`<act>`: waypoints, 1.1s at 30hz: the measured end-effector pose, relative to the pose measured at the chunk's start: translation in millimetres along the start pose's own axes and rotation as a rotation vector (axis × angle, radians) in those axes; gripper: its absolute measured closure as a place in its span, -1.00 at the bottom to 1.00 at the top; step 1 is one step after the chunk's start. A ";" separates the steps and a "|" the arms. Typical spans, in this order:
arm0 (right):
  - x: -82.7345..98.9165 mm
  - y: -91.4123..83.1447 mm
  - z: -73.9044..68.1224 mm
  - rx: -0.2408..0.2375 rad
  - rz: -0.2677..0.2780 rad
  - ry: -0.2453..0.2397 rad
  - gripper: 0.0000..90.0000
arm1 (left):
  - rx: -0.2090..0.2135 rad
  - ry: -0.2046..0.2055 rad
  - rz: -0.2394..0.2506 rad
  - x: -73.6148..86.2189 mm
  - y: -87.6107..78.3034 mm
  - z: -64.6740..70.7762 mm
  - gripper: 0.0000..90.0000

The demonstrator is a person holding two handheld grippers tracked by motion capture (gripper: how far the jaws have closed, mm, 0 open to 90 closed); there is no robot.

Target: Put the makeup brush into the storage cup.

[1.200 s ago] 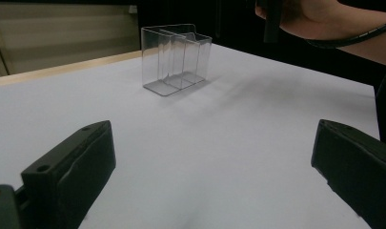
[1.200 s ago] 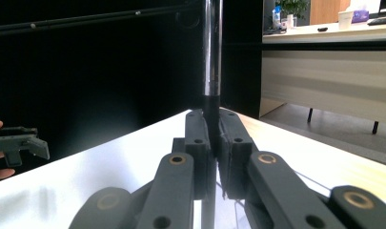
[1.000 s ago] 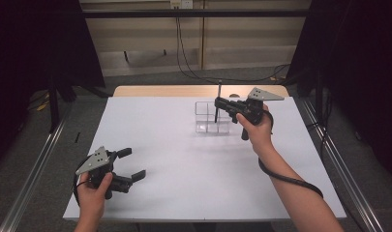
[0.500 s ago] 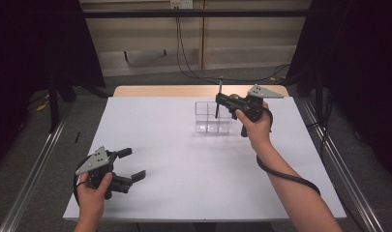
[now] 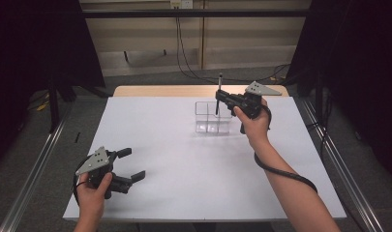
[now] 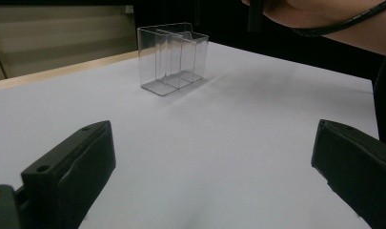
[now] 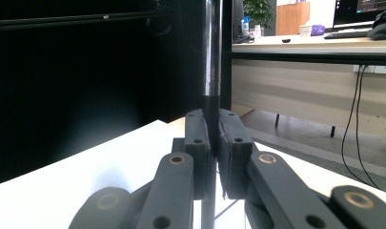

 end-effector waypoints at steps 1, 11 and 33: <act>-0.2 0.6 -0.1 0.000 -0.001 -0.002 0.87 | 0.000 0.002 -0.001 -0.1 -0.1 0.1 -0.98; 1.8 4.9 4.5 0.018 0.002 0.003 0.87 | 0.006 0.004 0.008 -0.5 0.1 1.4 -0.98; 4.3 7.8 14.4 0.055 0.009 0.005 0.87 | 0.004 0.014 0.007 -0.2 0.6 1.8 -0.98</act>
Point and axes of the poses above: each handheld gripper's, and its own axes: y roughly forward along the jaws, x roughly out of its underside, z roughly to its right, the point moved 3 cm from there along y, roughly forward along the jaws, and after that the axes turned 7 degrees about y, right-handed, at the moved point
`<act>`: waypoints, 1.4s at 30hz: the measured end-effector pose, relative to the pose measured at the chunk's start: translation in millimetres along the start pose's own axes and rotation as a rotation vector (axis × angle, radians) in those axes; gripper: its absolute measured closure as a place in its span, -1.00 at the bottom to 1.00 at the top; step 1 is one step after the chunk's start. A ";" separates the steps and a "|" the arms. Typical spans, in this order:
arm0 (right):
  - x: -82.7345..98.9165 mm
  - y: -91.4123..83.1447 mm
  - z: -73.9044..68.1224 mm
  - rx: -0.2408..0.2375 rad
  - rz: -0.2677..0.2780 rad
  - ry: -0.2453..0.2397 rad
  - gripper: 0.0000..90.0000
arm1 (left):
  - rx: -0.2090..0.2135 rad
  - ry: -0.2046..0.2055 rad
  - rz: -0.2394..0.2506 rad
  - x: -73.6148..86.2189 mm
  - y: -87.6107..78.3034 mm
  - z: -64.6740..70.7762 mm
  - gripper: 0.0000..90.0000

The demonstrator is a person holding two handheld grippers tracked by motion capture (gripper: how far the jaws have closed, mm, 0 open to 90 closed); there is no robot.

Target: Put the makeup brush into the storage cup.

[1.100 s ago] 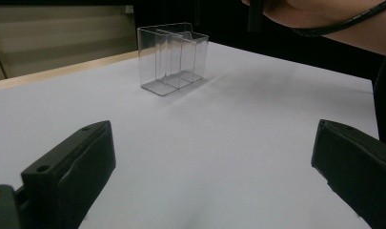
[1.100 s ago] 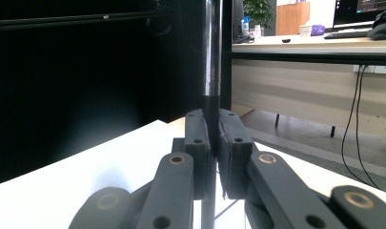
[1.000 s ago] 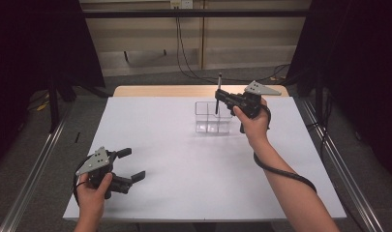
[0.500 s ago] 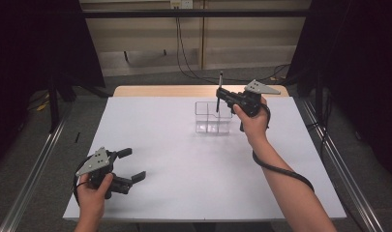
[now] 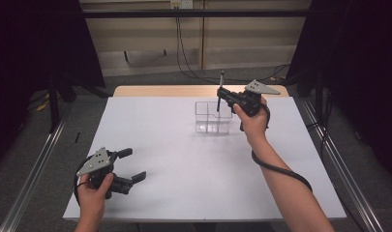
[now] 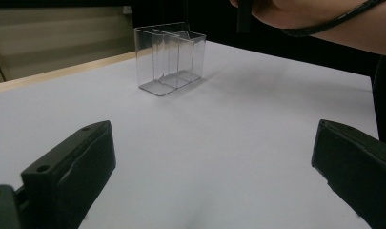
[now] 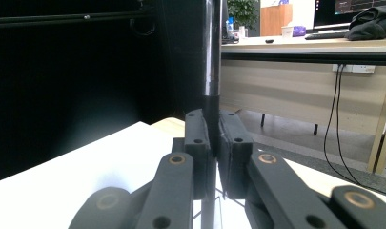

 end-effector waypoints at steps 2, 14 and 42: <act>0.9 1.3 -0.6 0.000 -0.002 -0.002 0.87 | -0.003 -0.003 0.006 -0.2 -0.6 -0.4 -0.98; 3.5 5.8 0.3 0.020 -0.004 -0.007 0.86 | -0.004 0.002 0.005 0.6 -1.4 -0.5 -0.98; 18.2 10.3 -1.1 0.018 -0.042 -0.026 0.86 | -0.009 0.007 0.002 0.6 -1.5 -0.2 -0.98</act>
Point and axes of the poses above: each handheld gripper's, and its own axes: y roughly forward along the jaws, x roughly out of its underside, z roughly to its right, the point moved 3 cm from there along y, roughly forward along the jaws, and after that the axes turned 7 degrees about y, right-handed, at the moved point
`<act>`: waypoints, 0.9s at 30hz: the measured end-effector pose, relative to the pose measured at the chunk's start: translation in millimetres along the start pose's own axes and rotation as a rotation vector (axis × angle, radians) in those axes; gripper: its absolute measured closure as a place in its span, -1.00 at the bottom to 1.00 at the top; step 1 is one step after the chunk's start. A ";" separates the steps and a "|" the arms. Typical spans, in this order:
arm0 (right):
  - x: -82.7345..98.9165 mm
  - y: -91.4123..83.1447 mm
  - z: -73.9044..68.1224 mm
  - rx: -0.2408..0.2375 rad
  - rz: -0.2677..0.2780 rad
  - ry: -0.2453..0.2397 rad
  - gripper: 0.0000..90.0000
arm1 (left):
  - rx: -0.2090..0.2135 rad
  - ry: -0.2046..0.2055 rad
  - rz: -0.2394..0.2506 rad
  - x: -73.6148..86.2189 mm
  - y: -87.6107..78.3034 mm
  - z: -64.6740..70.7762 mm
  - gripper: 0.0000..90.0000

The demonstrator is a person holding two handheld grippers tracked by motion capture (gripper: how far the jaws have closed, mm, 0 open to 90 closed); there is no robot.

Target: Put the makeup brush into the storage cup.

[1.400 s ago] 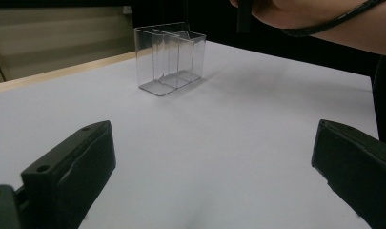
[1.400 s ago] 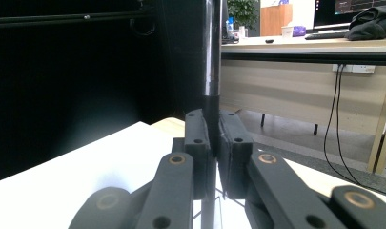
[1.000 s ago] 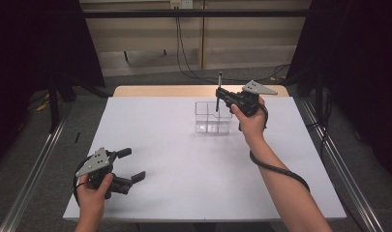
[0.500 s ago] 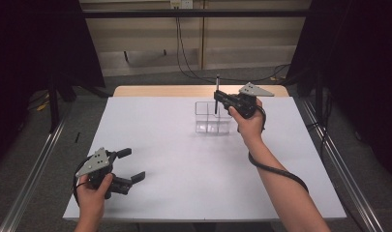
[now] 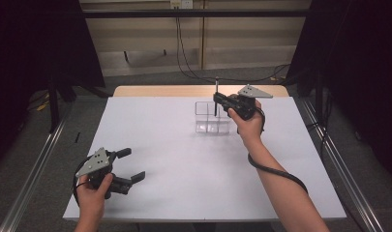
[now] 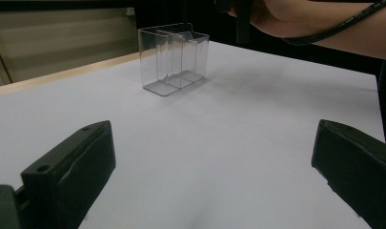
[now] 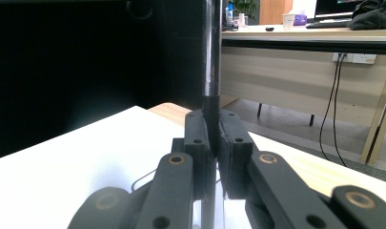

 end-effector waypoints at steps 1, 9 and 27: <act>0.5 -0.2 0.0 0.001 -0.002 0.005 0.86 | -0.002 0.002 -0.001 0.0 -0.1 0.0 -0.98; 4.4 -0.2 1.5 -0.002 -0.010 0.015 0.86 | 0.000 0.002 -0.001 0.0 0.1 0.0 -0.98; 9.6 -1.4 4.8 0.003 -0.023 0.021 0.85 | 0.000 0.006 -0.006 0.4 0.0 -0.1 -0.98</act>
Point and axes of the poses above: each handheld gripper's, and its own axes: y roughly forward along the jaws, x roughly out of its underside, z roughly to its right, the point moved 3 cm from there along y, roughly forward along the jaws, and after that the axes turned 7 degrees about y, right-handed, at the moved point
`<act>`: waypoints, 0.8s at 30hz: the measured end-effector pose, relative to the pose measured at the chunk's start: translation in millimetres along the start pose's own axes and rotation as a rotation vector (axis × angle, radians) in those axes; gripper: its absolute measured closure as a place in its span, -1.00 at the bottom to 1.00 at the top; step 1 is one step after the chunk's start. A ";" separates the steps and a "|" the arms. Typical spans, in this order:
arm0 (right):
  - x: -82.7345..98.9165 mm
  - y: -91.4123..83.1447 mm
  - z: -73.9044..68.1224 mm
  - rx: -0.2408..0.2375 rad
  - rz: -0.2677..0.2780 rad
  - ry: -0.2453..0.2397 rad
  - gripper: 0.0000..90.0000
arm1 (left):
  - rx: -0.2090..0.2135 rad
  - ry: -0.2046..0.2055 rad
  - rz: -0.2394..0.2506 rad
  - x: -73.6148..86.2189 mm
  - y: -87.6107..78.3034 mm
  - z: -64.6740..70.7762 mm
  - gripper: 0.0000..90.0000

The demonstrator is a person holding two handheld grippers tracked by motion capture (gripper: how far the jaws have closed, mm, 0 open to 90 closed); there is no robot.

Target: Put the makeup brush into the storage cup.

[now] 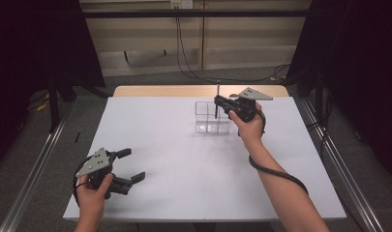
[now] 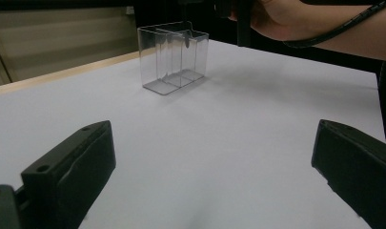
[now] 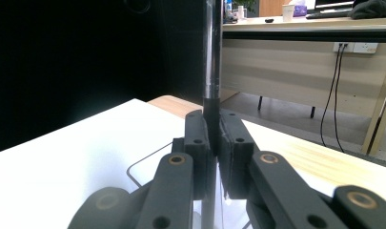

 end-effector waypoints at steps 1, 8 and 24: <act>0.2 -0.1 0.1 0.000 -0.001 -0.001 0.85 | 0.000 0.001 0.000 0.0 0.0 -0.1 -0.98; 3.7 -1.3 1.0 0.001 -0.008 0.002 0.85 | -0.002 0.001 0.000 0.0 -0.2 0.0 -0.98; 7.3 -1.2 2.3 0.000 -0.019 0.005 0.81 | 0.009 -0.003 -0.003 2.3 2.4 -2.7 -0.98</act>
Point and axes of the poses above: each handheld gripper's, and its own axes: y roughly forward along the jaws, x roughly out of its underside, z roughly to its right, the point moved 3 cm from there along y, roughly forward along the jaws, and after that the axes turned 7 degrees about y, right-handed, at the moved point
